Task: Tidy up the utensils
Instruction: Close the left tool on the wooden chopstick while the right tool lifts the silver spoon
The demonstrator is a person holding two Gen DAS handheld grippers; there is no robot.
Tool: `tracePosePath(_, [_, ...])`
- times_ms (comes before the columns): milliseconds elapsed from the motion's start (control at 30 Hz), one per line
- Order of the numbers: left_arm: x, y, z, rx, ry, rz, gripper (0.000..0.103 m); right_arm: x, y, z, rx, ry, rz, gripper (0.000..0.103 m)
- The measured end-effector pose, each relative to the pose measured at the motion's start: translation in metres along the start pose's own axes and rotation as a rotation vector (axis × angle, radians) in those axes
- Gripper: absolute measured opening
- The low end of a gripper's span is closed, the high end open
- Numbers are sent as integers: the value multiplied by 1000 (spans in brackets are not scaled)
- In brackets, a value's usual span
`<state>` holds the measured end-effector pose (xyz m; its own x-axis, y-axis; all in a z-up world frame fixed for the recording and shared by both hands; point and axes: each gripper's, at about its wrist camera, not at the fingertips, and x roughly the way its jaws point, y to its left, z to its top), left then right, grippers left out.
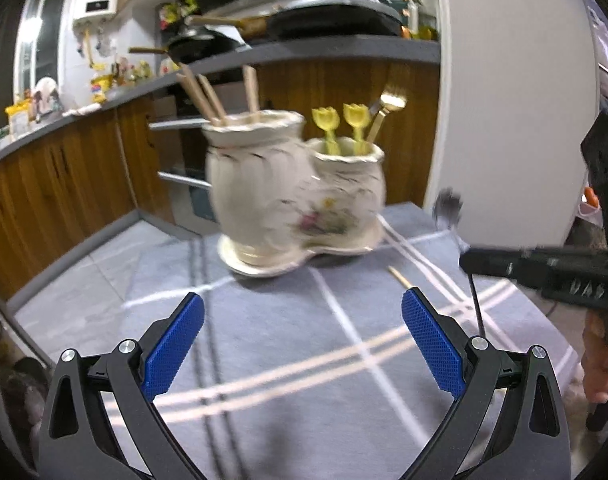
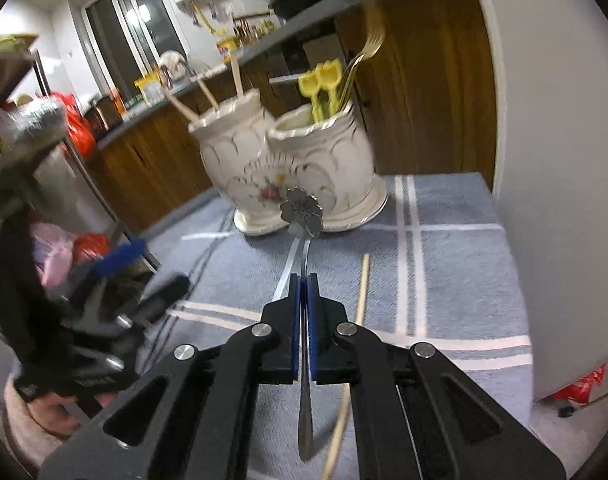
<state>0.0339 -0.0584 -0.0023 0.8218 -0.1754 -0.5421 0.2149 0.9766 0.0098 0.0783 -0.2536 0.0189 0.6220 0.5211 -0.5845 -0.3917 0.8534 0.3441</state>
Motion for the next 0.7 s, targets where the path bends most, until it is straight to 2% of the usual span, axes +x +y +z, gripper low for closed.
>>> tracePosePath(167, [20,-19,1,-48,87,-60,98,-21,-12,3,18,-56,39,1])
tracePosePath(333, [39,-43,-1,-11,137,-54,98,-33,-30,6,35,-93,37,1])
tracePosePath(500, [56,-67,3,14,196,-101,95,-43,-42,8,49,-119,38,1])
tracePosePath(567, [61,-80,4,47,219,-111,88,-50,-48,9,53,-142,26,1])
tracePosePath(700, [78,-104,0,129,296,-98,63,-53,-52,10,58,-160,9,1])
